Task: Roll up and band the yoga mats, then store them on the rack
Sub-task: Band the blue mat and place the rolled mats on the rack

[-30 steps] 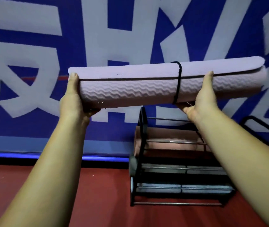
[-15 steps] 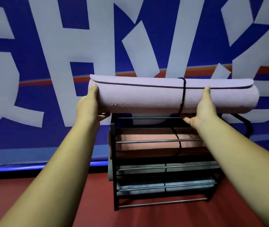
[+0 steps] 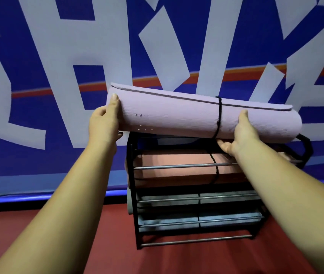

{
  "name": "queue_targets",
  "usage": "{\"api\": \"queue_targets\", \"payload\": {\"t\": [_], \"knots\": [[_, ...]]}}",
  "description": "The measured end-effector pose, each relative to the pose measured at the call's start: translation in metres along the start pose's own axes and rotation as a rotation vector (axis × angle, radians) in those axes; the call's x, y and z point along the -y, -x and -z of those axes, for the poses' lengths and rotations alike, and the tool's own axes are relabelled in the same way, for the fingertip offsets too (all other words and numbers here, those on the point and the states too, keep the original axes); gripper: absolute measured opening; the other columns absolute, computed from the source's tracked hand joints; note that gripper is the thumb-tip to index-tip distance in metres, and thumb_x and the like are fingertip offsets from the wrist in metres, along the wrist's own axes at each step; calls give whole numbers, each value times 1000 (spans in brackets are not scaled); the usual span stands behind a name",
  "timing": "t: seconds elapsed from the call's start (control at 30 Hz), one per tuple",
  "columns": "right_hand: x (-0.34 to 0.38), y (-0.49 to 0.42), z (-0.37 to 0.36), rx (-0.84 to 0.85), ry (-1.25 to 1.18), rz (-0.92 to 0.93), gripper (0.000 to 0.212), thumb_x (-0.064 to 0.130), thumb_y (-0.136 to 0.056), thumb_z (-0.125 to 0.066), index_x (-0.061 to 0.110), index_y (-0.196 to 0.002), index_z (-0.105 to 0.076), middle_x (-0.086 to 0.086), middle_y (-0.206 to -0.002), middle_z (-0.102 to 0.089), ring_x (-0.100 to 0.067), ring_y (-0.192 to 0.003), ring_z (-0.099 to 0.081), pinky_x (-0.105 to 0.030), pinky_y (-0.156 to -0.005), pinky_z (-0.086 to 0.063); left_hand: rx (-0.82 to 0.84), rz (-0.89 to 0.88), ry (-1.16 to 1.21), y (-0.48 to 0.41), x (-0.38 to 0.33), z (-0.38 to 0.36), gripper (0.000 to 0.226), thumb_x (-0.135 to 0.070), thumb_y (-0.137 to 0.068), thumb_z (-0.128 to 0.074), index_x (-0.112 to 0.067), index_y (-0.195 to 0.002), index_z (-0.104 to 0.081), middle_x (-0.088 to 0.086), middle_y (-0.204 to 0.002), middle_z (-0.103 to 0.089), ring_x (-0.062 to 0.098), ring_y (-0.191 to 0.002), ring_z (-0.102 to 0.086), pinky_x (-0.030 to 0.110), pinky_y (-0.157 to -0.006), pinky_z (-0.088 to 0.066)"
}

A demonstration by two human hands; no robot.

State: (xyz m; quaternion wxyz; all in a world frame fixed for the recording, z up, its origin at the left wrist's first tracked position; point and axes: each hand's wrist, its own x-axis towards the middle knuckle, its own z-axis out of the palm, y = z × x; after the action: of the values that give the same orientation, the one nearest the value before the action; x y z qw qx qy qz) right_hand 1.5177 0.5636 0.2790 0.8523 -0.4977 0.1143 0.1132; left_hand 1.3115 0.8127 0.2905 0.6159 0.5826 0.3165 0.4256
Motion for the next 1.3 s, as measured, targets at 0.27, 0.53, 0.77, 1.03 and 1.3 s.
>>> {"api": "queue_targets", "payload": {"t": [0.27,0.53,0.77,1.03,1.3], "knots": [[3,11,-16,14,-43,92,76,67,-77,-79,36,-140,-50,8,-129,-63,-23,-113,-65,-49,-92,-57,-3,39,126,-10,10,13,32,-51,-107,-57,-21,-102,-67,9,-121,-72,32,-114,-72,43,-87,-65],[33,14,-17,-14,-73,198,81,73,-78,-75,35,-145,-49,9,-136,-60,-22,-118,-61,-61,-111,-45,98,-26,116,-9,9,-1,40,-57,-106,-56,-20,-103,-70,3,-116,-72,24,-109,-71,41,-89,-65],[12,8,8,-24,-87,123,72,74,-79,-75,39,-138,-52,6,-131,-64,-25,-109,-63,-49,-86,-56,124,-51,-10,-10,24,-7,53,-75,-93,-57,-24,-103,-68,1,-111,-75,26,-109,-72,40,-82,-56],[9,4,4,-51,-53,148,60,76,-83,-69,39,-127,-51,6,-131,-62,-23,-112,-63,-46,-80,-56,141,-95,-105,-6,23,-9,41,-71,-101,-48,-34,-108,-61,-11,-116,-71,19,-113,-68,40,-89,-52],[4,21,3,-83,243,-18,79,86,-85,-56,35,-145,-51,4,-126,-63,-28,-107,-65,-46,-91,-52,61,-42,-235,2,9,0,56,-72,-95,-54,-26,-124,-67,-11,-120,-72,11,-112,-67,38,-97,-52]]}}
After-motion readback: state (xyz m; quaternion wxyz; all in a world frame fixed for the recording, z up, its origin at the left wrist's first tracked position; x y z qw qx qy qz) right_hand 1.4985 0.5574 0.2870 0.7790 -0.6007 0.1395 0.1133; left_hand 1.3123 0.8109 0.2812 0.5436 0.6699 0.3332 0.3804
